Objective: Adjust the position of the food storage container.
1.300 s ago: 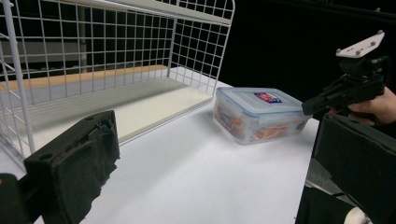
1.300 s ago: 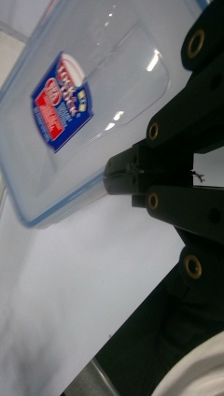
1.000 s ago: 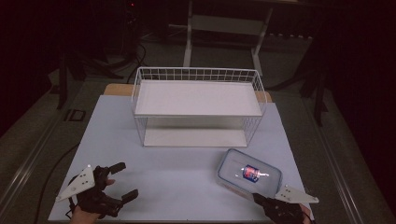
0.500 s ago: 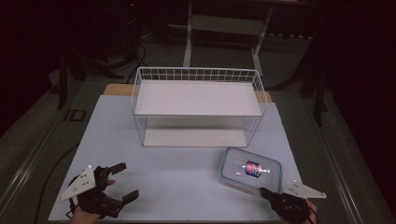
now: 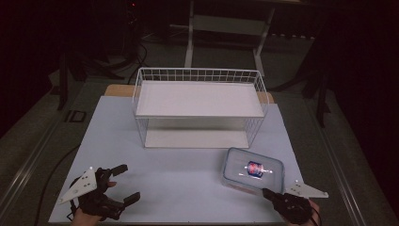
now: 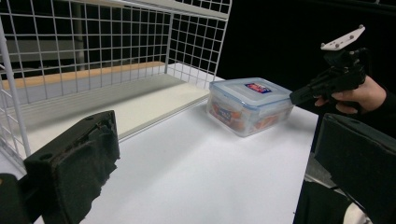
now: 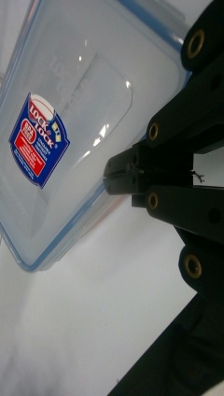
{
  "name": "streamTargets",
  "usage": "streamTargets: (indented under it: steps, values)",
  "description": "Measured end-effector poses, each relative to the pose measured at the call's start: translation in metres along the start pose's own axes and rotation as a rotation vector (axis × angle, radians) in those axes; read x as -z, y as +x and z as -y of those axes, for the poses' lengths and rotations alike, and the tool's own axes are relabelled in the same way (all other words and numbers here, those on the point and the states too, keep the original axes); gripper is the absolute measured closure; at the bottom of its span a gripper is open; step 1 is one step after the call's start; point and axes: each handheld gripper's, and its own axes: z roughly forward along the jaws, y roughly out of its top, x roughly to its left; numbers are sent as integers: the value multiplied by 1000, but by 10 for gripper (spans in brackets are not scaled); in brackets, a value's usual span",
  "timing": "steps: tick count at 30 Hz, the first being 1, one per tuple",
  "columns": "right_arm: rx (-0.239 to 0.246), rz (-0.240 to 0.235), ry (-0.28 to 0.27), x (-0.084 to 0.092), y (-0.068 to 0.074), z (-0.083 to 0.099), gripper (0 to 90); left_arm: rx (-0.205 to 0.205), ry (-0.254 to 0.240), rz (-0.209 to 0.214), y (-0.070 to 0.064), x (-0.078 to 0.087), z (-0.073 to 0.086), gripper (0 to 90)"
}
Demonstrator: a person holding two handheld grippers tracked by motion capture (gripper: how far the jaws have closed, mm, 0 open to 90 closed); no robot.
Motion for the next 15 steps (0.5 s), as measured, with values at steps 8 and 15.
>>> streamTargets:
  steps: [8,15]
  values:
    - [-17,31,-3,1,-8,-2,900,5,0,4,0,0,0,0]
    - [-18,69,-7,1,-17,-5,900,5,1,6,0,-2,0,0]
